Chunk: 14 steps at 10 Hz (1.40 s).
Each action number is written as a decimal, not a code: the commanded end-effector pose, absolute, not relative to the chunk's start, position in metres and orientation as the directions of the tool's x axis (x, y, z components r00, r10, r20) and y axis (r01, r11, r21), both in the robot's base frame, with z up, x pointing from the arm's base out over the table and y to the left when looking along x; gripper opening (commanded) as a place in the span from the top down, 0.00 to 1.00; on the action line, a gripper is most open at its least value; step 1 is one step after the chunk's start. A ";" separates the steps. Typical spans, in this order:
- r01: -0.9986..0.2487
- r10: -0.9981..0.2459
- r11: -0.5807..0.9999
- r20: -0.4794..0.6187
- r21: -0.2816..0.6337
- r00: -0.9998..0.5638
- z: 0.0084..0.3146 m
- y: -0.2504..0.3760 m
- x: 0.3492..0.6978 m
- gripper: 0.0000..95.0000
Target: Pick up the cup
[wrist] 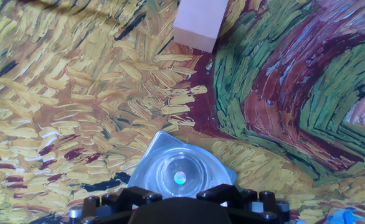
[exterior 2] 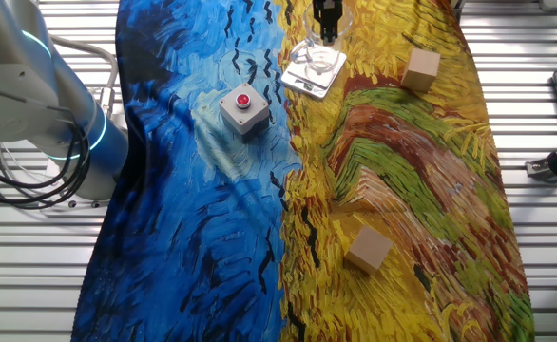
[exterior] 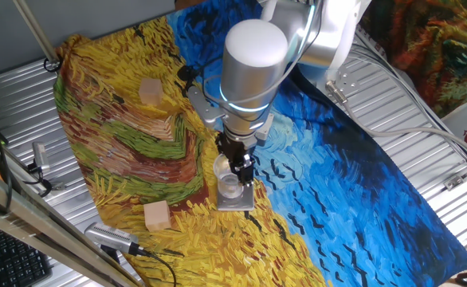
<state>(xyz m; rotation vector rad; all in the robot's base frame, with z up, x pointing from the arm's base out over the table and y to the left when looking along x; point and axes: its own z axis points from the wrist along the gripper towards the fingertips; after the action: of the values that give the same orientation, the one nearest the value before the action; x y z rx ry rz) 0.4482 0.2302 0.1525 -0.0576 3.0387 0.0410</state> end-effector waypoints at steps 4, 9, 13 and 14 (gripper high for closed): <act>-0.037 -0.034 0.999 -0.099 0.025 -0.995 0.162 0.230 0.447 1.00; -0.039 -0.036 0.999 -0.093 0.026 -0.995 0.174 0.230 0.443 1.00; -0.035 -0.033 0.999 -0.091 0.027 -0.995 0.186 0.232 0.443 1.00; -0.035 -0.033 0.999 -0.090 0.023 -0.995 0.188 0.232 0.443 1.00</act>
<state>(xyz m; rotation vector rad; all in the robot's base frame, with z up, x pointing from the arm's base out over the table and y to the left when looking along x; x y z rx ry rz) 0.4440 0.2315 0.1894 -0.0490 3.0474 0.0429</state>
